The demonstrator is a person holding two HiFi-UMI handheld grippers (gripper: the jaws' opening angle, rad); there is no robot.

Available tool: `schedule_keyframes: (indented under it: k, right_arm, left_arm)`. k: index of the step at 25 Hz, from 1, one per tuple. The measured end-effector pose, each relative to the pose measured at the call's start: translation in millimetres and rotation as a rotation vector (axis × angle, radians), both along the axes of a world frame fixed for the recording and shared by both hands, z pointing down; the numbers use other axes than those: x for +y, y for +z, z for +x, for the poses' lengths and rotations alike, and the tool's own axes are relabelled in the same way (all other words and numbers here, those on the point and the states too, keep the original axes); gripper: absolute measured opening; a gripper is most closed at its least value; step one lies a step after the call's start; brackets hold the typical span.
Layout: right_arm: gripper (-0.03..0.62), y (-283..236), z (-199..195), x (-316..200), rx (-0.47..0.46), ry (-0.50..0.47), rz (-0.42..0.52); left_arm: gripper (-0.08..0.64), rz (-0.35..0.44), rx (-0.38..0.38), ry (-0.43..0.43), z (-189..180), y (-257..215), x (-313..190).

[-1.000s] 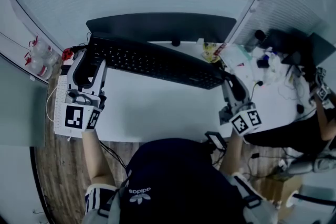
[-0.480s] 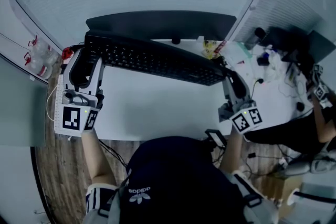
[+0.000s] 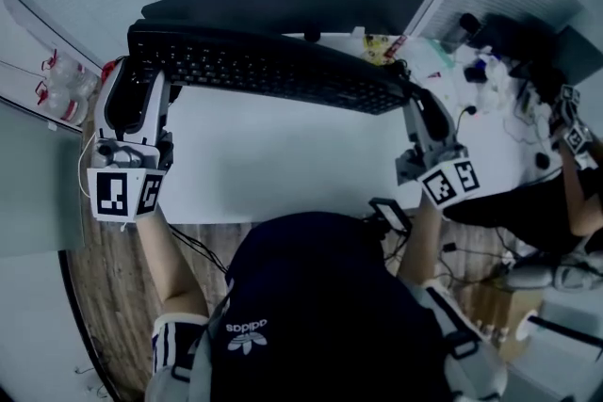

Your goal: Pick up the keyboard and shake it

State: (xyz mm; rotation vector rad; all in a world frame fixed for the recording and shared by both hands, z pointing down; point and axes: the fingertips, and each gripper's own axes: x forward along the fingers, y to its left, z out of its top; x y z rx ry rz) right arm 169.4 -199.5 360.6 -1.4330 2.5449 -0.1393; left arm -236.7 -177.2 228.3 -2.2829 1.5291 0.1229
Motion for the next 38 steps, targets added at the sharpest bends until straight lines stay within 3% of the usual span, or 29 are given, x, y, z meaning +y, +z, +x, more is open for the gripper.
schedule_keyframes:
  k: [38]
  right_arm:
    - [0.146, 3.2, -2.3, -2.5, 0.03, -0.001, -0.03]
  left_arm:
    - [0.207, 0.014, 0.025, -0.011, -1.3, 5.4, 1.6]
